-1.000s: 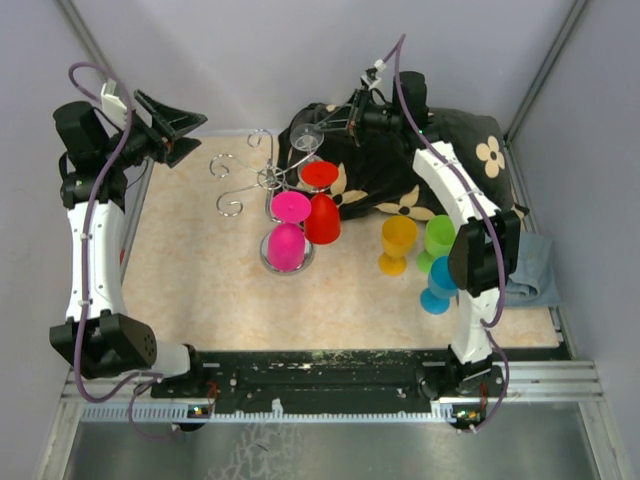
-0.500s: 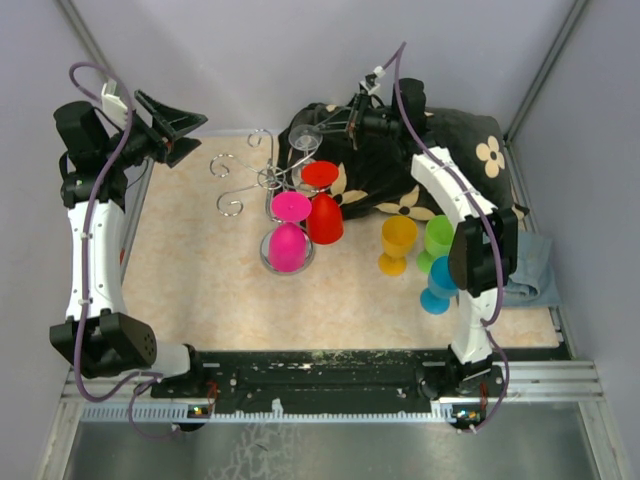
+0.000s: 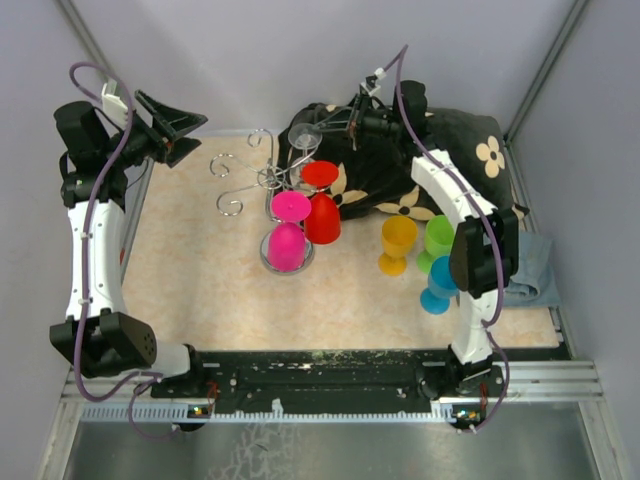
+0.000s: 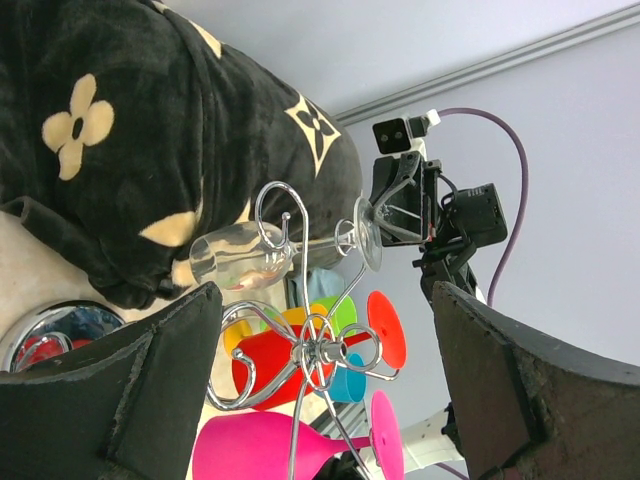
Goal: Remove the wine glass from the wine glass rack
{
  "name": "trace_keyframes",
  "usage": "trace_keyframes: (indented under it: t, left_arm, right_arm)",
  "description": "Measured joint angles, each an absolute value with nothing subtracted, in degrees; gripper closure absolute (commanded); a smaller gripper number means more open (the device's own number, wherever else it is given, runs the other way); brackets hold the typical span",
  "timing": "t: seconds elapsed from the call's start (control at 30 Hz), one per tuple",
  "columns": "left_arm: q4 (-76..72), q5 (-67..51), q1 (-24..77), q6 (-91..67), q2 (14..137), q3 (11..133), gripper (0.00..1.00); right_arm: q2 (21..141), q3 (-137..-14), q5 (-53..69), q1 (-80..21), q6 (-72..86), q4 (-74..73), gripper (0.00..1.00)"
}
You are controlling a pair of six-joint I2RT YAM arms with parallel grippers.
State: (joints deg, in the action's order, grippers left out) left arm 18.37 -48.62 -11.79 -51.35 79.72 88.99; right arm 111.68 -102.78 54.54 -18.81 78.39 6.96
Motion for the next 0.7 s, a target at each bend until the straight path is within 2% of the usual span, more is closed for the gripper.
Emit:
trace_keyframes:
  t: [0.7]
  left_arm:
    - [18.4, -48.2, -11.8, -51.3, 80.1, 89.0, 0.1]
  right_arm:
    - [109.4, -100.5, 54.0, -18.0, 77.5, 6.4, 1.0]
